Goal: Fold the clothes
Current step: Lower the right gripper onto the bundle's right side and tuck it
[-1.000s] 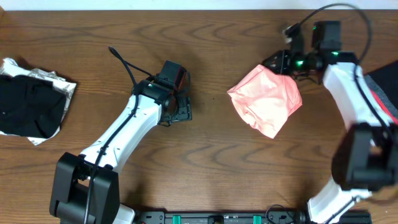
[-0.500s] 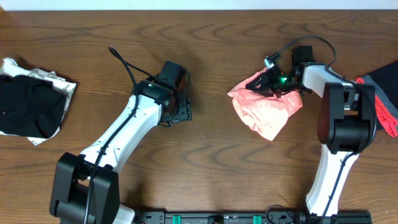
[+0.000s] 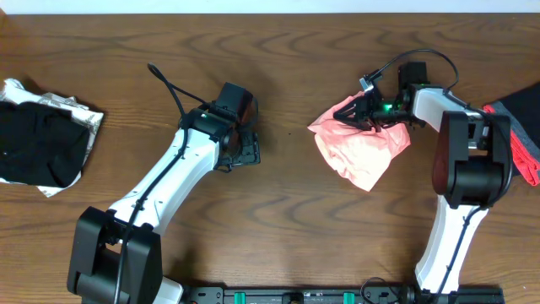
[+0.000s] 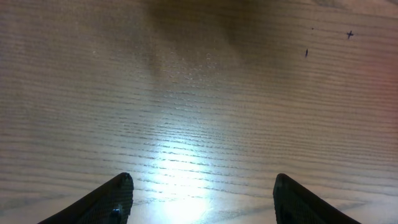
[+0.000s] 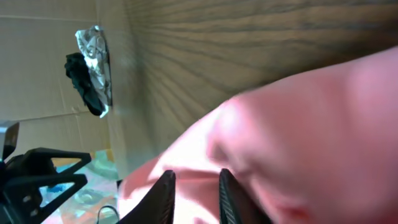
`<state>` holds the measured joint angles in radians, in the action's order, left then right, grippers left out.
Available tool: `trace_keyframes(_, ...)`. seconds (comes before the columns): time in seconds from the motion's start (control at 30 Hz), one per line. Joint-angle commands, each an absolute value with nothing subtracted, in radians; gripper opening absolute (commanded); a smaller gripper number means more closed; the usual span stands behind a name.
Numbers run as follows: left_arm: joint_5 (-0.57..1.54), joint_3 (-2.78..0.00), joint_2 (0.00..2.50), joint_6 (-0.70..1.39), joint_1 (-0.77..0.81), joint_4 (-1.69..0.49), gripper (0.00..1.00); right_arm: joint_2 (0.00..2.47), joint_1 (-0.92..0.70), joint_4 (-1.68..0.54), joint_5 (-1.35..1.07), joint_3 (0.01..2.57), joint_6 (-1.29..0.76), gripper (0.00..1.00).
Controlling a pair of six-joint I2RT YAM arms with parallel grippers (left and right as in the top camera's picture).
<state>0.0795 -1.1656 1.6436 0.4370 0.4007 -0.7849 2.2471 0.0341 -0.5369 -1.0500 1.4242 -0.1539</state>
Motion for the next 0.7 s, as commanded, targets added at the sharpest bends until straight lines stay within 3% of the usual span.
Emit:
trace_keyframes(0.0,0.079,-1.16,1.647,0.42,0.398,-0.788,0.72,2.082,0.028,-0.539,-1.029,1.413,-0.118,0.25)
trace_keyframes(0.27,0.078,-1.16,1.647,0.42,0.398,-0.787,0.72,1.855,0.015,-0.681,-0.723,1.412,-0.104,0.3)
trace_keyframes(0.43,0.078,-1.16,1.647,0.42,0.398,-0.787,0.72,1.885,-0.018,-0.791,-0.664,1.378,-0.043,0.31)
trace_keyframes(0.67,0.078,-1.16,1.647,0.42,0.398,-0.788,0.72,1.966,-0.06,-0.724,-0.651,1.24,-0.043,0.31)
